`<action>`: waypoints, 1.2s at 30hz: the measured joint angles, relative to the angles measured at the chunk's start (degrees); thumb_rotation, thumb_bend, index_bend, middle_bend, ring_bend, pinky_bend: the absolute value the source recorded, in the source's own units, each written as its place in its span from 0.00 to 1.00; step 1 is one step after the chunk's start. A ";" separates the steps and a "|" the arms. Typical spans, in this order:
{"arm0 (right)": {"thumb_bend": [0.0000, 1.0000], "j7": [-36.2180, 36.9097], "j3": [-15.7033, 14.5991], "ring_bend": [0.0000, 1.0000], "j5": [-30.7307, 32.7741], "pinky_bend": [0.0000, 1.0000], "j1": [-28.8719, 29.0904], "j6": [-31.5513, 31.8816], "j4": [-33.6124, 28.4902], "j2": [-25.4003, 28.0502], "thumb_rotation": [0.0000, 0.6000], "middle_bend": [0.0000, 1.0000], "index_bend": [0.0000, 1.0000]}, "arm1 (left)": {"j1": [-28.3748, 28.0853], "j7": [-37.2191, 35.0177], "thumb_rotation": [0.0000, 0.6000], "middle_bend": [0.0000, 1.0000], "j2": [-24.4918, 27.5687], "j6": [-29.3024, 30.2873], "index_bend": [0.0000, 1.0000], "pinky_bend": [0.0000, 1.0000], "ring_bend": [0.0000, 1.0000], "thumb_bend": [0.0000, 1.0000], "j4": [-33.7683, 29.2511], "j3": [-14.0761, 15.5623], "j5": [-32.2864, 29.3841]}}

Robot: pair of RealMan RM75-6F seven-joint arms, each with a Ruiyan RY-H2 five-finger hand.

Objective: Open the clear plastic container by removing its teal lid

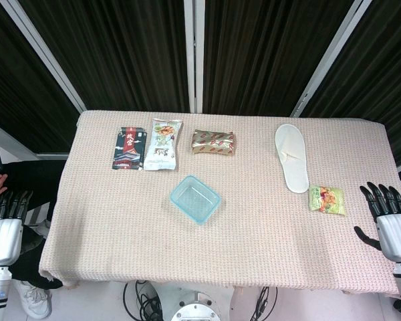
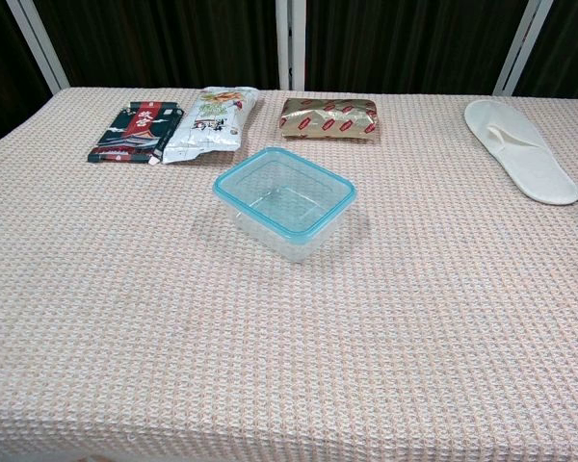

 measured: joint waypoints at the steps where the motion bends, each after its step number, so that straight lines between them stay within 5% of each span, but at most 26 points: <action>1: 0.13 -0.13 0.09 0.00 -0.07 0.00 0.09 -0.24 -0.05 -0.01 1.00 0.03 0.04 | 0.00 0.14 1.00 0.09 0.05 -0.20 0.07 0.02 0.00 0.00 -0.06 -0.08 0.06; 17: 0.13 -1.57 0.93 0.00 -3.15 0.00 -0.39 1.31 -2.97 1.63 1.00 0.04 0.04 | -4.90 0.66 1.00 0.09 2.27 -7.79 0.07 0.02 0.00 0.00 -3.22 -1.35 4.96; 29: 0.13 -3.78 0.98 0.00 -6.79 0.00 0.51 1.39 -5.89 2.52 1.00 0.04 0.04 | -28.11 7.97 1.00 0.08 1.20 -36.74 0.07 0.03 0.00 0.00 -6.90 -7.65 6.80; 36: 0.13 -5.21 1.00 0.00 -7.28 0.00 0.50 1.11 -7.06 2.99 1.00 0.04 0.04 | -42.31 7.89 1.00 0.06 -3.05 -56.41 0.04 0.01 0.00 0.00 -5.66 -12.38 -2.25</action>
